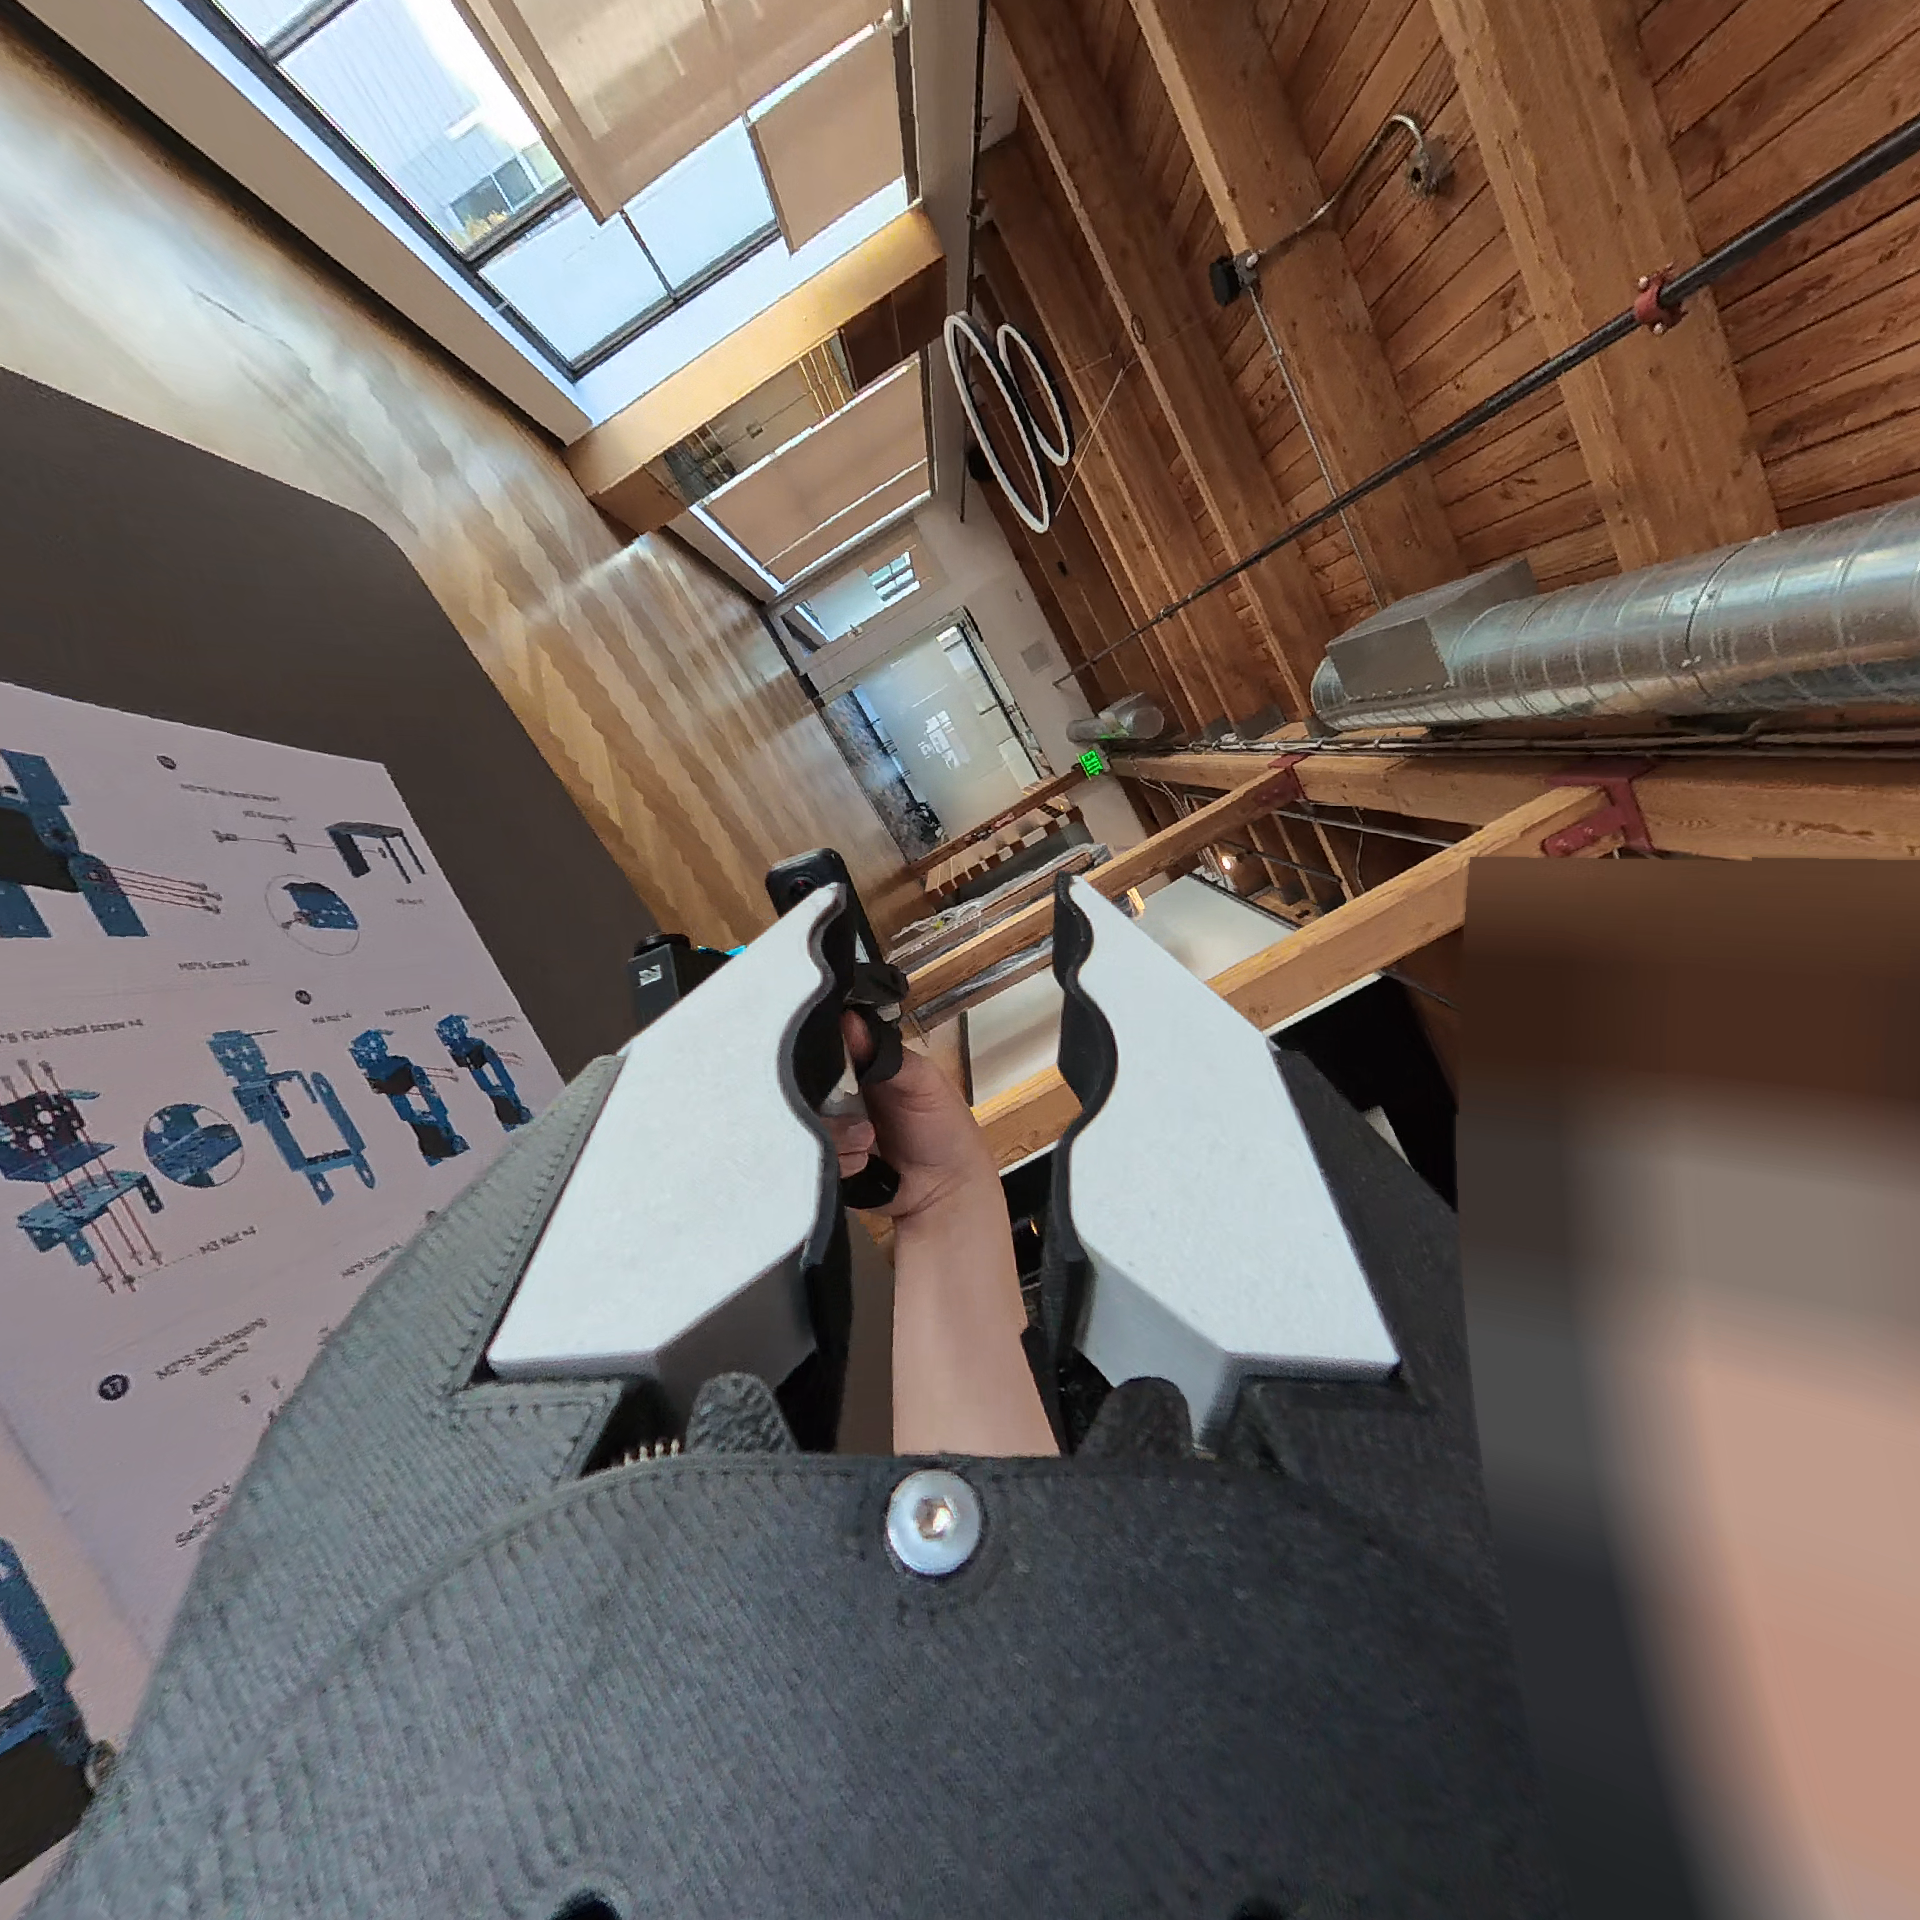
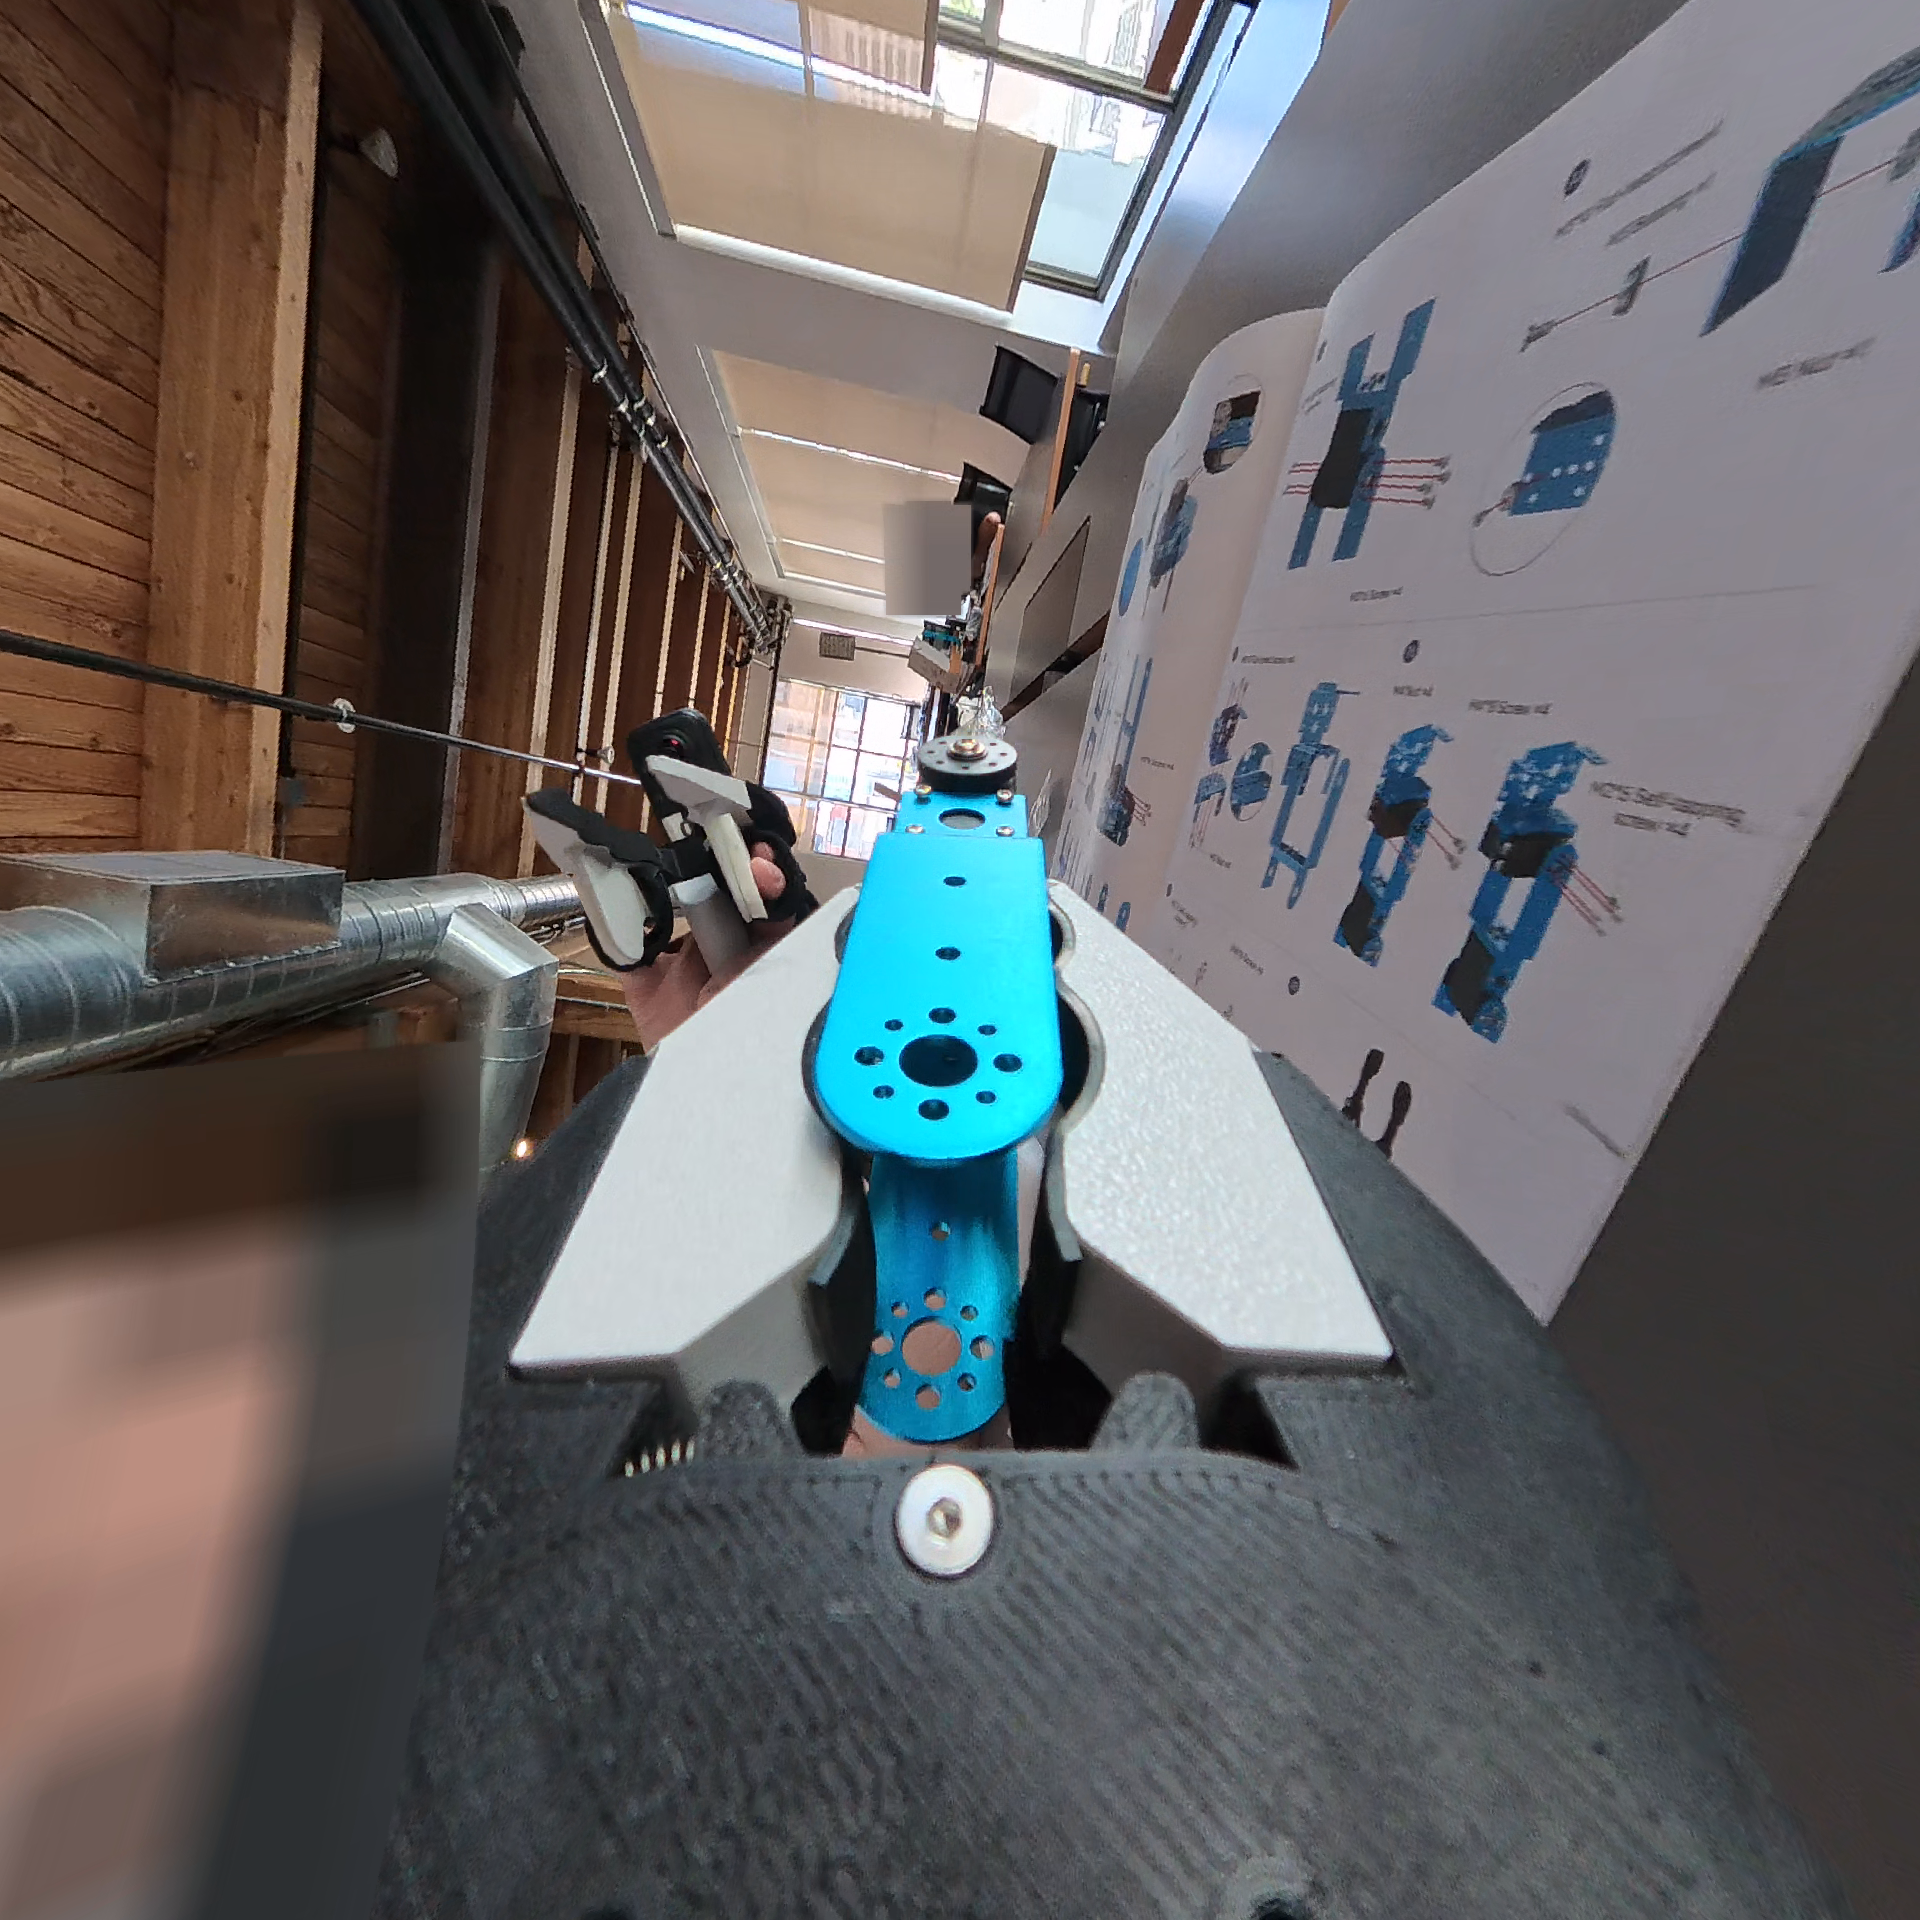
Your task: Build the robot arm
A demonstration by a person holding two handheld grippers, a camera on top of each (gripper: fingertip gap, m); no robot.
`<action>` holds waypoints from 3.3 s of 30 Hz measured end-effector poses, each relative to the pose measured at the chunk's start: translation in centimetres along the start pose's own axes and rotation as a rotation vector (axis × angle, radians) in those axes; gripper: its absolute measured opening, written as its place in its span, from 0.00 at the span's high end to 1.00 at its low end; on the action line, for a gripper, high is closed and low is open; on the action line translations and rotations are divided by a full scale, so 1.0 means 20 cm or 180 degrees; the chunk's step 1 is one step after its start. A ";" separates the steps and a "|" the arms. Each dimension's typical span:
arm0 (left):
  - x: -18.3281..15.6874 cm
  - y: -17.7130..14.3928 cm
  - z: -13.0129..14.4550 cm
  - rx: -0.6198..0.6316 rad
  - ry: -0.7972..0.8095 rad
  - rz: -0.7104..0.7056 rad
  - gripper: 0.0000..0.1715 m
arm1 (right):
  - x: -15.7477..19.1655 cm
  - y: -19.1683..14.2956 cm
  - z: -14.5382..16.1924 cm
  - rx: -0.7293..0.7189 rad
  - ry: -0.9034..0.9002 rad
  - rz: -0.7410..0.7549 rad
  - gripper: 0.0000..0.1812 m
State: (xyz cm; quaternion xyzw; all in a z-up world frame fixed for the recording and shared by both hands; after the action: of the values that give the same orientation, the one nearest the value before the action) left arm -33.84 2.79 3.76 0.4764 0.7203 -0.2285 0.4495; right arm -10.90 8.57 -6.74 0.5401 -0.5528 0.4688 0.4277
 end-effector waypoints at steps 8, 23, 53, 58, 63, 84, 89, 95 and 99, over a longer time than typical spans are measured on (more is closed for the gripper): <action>0.01 0.03 0.02 0.0060 -0.0083 0.0060 0.79 | -0.06 0.02 0.00 0.0043 0.0134 0.0047 0.84; 0.01 0.03 0.02 0.0072 -0.0129 0.0122 0.80 | -0.08 0.05 0.00 0.0029 0.0257 -0.0040 0.84; -0.01 0.03 0.01 0.0036 -0.0094 0.0160 0.82 | -0.09 0.05 0.00 0.0071 0.0255 -0.0063 0.84; -0.02 0.03 0.01 0.0038 -0.0094 0.0159 0.82 | -0.09 0.06 0.00 0.0075 0.0255 -0.0062 0.84; -0.02 0.02 0.01 0.0024 -0.0084 0.0156 0.82 | -0.09 0.06 0.00 0.0077 0.0260 -0.0062 0.84; -0.05 0.03 0.02 0.0039 -0.0036 0.0172 0.82 | -0.09 0.05 0.00 0.0059 0.0244 -0.0070 0.85; -0.08 0.03 0.02 0.0031 0.0012 0.0207 0.82 | -0.08 0.05 0.00 0.0066 0.0211 -0.0060 0.85; -0.13 0.02 0.02 0.0012 0.0066 0.0261 0.82 | -0.06 0.06 0.00 0.0078 0.0175 -0.0025 0.85; -0.17 0.01 0.01 -0.0002 0.0124 0.0314 0.82 | -0.05 0.07 -0.01 0.0065 0.0135 0.0010 0.85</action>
State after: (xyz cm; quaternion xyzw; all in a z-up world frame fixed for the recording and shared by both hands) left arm -32.98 1.09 6.55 0.5155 0.7046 -0.1965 0.4463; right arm -12.19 8.83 -7.70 0.5336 -0.5396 0.4864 0.4330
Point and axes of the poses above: each gripper's, where its closed fingertips meet, y out along the fingers, z out of its underside, x = y × z across the jaws, the point moved 6 cm from there along -y, back along the fingers, and after that the axes turned 9 degrees about x, right-handed, at the moved point
